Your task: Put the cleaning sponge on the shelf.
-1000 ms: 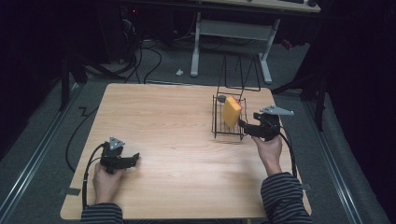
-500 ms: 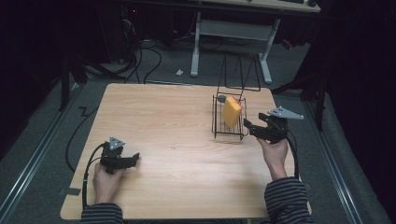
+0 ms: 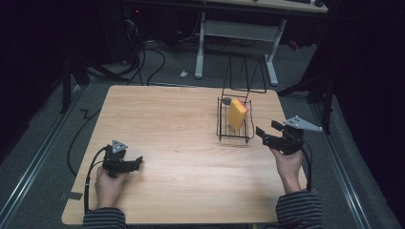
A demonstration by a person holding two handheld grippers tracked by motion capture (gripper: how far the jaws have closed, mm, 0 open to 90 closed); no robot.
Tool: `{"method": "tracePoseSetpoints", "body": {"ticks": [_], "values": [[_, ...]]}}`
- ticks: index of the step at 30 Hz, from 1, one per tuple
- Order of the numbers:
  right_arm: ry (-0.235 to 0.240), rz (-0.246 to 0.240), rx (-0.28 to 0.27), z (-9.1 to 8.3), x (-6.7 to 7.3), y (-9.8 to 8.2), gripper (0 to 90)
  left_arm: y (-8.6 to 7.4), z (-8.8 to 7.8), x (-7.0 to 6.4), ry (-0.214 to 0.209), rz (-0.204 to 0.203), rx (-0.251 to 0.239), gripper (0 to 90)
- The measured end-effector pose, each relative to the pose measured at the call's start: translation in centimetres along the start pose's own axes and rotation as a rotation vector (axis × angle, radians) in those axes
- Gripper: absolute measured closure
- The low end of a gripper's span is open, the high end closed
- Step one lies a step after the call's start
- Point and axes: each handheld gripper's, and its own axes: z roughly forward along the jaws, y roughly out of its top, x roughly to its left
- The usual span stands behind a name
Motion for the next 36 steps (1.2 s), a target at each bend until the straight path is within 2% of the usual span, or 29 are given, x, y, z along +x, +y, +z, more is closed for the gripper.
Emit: {"method": "tracePoseSetpoints", "body": {"ticks": [16, 23, 36], "values": [[0.012, 0.002, -0.031, -2.3, 0.5, -1.6, 27.0, 0.0, 0.0, 0.0, 0.0, 0.001, 0.001, 17.3], [0.019, 0.009, -0.034, -2.6, 0.7, -2.6, 27.3, 0.0, 0.0, 0.0, -0.001, 0.002, 0.001, 17.3], [0.03, 0.052, -0.032, -2.5, 0.5, -4.5, 27.6, 0.0, 0.0, 0.0, -0.001, 0.002, 0.001, 17.3]]}}
